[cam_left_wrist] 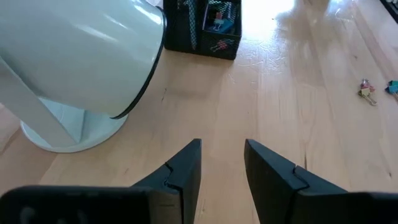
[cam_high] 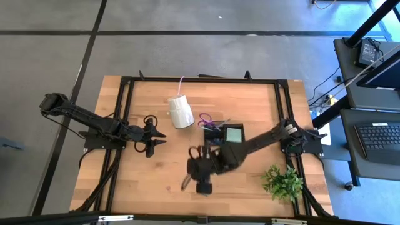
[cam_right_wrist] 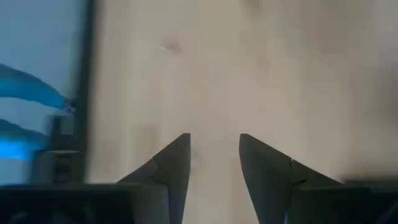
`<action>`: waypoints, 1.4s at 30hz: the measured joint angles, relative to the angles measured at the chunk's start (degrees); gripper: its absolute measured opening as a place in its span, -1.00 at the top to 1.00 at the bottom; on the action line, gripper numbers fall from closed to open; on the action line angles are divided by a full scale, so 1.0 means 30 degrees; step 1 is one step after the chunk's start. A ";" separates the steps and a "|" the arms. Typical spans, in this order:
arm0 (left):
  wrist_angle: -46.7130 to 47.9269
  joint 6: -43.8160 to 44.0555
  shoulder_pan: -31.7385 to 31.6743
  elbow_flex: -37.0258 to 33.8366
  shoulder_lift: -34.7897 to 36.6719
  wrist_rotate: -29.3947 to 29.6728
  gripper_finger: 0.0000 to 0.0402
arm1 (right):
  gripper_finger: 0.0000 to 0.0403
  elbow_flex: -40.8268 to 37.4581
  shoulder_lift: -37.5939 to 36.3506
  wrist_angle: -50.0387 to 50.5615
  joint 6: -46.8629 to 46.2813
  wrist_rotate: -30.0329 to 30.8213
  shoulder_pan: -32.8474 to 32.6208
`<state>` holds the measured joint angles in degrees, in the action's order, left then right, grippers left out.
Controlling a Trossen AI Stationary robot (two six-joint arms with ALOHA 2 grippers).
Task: Pick and place office supplies into organizer
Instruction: Put the green binder clip into the black desk organizer
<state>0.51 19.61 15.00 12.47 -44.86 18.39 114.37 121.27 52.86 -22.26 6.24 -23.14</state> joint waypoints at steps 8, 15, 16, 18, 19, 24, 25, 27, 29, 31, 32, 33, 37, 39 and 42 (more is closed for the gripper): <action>0.0000 -0.0602 0.0000 0.0000 0.0001 0.0000 0.42 | 0.30 -0.1423 0.0000 -0.3008 -0.0513 0.0036 -0.2023; -0.0015 -0.0272 0.0000 0.0000 0.0001 0.0001 0.42 | 0.30 -0.3114 0.0000 -0.3751 -0.1557 0.0060 -0.2681; -0.0015 -0.0127 0.0000 0.0000 0.0001 0.0001 0.42 | 0.30 -0.3366 0.0000 -0.3918 -0.1680 0.0116 -0.2771; -0.0013 0.0052 0.0000 0.0000 0.0001 0.0001 0.42 | 0.30 -0.3792 0.0007 -0.4224 -0.2159 0.0214 -0.2941; -0.0007 0.0172 0.0000 0.0000 0.0001 -0.0001 0.42 | 0.30 -0.4009 0.0007 -0.4421 -0.2461 0.0236 -0.3012; -0.0011 0.0273 0.0000 0.0000 0.0001 0.0001 0.42 | 0.30 -0.5142 0.0015 -0.4631 -0.3414 0.0248 -0.3179; -0.0015 0.0273 0.0000 0.0000 0.0001 0.0001 0.42 | 0.30 -0.5323 0.0015 -0.4829 -0.3434 0.0248 -0.3198; -0.0008 0.0273 0.0000 0.0000 0.0001 0.0001 0.42 | 0.30 -0.5759 0.0015 -0.5155 -0.3285 0.0248 -0.3205; -0.0009 0.0273 0.0000 0.0000 0.0001 0.0001 0.42 | 0.30 -0.6083 0.0022 -0.5362 -0.2966 0.0246 -0.3205; -0.0010 0.0273 0.0000 0.0000 0.0001 0.0001 0.42 | 0.30 -0.6329 0.0021 -0.5930 -0.3027 0.0247 -0.3212; -0.0010 0.0273 0.0000 0.0000 -0.0001 0.0001 0.42 | 0.30 -0.6396 0.0015 -0.6089 -0.3219 0.0240 -0.3212; -0.0007 0.0273 0.0000 0.0000 0.0001 0.0001 0.42 | 0.30 -0.6431 0.0015 -0.6099 -0.3262 0.0244 -0.3219; 0.0044 0.0266 0.0000 0.0000 0.0001 0.0001 0.42 | 0.30 -0.6433 0.0015 -0.6496 -0.1625 0.0262 -0.3384; 0.0044 0.0266 0.0000 0.0000 0.0001 0.0001 0.42 | 0.30 -0.6433 0.0015 -0.6501 -0.0503 0.0277 -0.3558; 0.0044 0.0251 0.0000 0.0000 0.0001 0.0001 0.42 | 0.30 -0.6426 0.0156 -0.6738 0.0822 0.0211 -0.3741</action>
<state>0.64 20.36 15.00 12.47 -44.86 18.39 95.09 121.74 32.64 -19.79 6.87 -34.36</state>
